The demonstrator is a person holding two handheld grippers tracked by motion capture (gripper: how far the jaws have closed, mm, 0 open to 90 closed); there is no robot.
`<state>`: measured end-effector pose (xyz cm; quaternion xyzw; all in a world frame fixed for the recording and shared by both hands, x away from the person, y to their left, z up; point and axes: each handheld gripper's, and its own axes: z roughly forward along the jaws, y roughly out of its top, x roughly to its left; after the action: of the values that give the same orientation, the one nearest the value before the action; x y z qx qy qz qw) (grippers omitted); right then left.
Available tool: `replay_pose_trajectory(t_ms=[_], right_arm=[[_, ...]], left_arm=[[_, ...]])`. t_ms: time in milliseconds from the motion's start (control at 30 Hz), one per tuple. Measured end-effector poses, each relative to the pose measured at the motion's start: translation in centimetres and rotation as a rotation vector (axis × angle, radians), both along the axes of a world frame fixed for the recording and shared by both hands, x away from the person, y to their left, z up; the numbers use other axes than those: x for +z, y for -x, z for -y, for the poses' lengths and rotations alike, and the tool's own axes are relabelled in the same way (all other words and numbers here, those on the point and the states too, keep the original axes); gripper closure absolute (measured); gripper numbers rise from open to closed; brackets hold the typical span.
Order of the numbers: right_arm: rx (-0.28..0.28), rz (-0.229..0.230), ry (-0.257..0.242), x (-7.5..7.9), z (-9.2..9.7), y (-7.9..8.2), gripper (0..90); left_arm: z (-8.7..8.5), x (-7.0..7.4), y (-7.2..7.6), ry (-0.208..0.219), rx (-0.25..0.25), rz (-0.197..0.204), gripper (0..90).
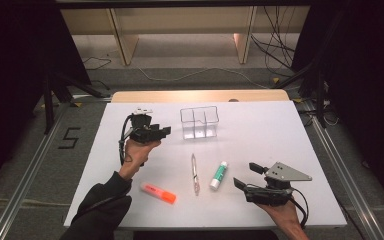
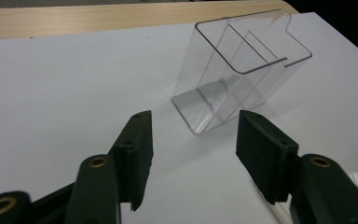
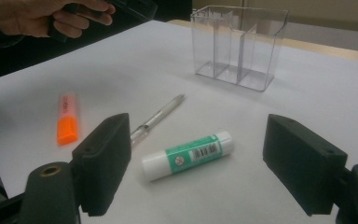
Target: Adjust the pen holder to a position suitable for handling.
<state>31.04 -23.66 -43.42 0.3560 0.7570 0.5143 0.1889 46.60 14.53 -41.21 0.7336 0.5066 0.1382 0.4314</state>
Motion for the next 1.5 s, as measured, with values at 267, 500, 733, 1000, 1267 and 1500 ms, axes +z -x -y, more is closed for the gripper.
replay_pose_trajectory(t_ms=[267,500,733,1000,1267,1500], right_arm=[[0.000,-0.001,0.000,0.0,0.1,0.0,24.4],[0.002,0.000,-0.006,0.0,0.2,-0.1,24.4],[-0.001,-0.003,-0.012,0.0,0.2,-0.1,24.3],[0.000,0.000,-0.010,-0.1,0.2,-0.2,24.3],[-0.002,0.002,-0.011,0.0,0.3,-0.1,24.4],[0.002,-0.011,-0.006,-0.1,0.1,-0.3,24.3]], left_arm=[[-0.2,0.4,1.1,-0.030,-0.062,0.003,36.5],[-0.1,0.7,2.2,-0.046,-0.125,0.006,30.5],[-0.2,0.7,3.0,-0.049,-0.168,0.004,25.1],[-0.3,1.0,4.2,-0.072,-0.224,0.012,22.5],[-0.1,0.9,5.0,-0.078,-0.235,-0.019,21.8],[0.1,0.5,6.5,-0.073,-0.241,-0.021,21.0]])
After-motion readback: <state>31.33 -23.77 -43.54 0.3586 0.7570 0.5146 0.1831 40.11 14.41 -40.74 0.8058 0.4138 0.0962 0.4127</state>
